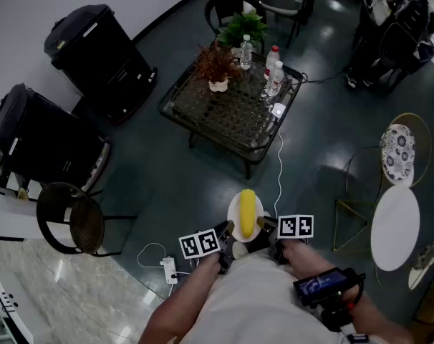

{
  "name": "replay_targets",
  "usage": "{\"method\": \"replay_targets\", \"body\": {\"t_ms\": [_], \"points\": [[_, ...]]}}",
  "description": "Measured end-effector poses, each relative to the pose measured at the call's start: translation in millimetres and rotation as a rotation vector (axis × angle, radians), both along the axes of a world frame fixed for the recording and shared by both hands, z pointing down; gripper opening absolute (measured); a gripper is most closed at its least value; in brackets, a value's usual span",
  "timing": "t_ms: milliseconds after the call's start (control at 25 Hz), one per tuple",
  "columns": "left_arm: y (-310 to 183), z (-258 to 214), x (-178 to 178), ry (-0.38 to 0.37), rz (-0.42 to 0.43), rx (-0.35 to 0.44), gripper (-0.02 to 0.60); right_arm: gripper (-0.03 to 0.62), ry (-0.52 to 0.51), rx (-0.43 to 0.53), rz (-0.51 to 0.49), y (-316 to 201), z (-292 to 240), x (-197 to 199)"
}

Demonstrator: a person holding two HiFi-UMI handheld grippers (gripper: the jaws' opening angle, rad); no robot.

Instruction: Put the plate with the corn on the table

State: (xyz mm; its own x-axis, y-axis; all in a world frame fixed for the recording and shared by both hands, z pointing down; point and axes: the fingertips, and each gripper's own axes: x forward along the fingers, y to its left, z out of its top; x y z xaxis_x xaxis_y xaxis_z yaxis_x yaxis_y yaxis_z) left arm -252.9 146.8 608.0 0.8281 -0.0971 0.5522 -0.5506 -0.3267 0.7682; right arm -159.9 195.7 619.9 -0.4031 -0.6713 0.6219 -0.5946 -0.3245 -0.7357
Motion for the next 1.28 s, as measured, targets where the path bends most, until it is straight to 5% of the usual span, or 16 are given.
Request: {"method": "replay_targets", "body": {"t_ms": [200,520,1280], "points": [[73.3,-20.4,-2.0,0.005,0.064,-0.018,0.03,0.057,-0.003,0.0,0.039,79.2,-19.2,-5.7],[123.9,-29.7,37.1,0.025,0.17,0.017,0.031,0.057,0.022,0.028,0.118,137.1,-29.7,29.5],[211.6,-46.5,90.0,0.045,0.201,0.048,0.031,0.057,0.044,0.102,0.158,225.5,-49.5,84.4]]}}
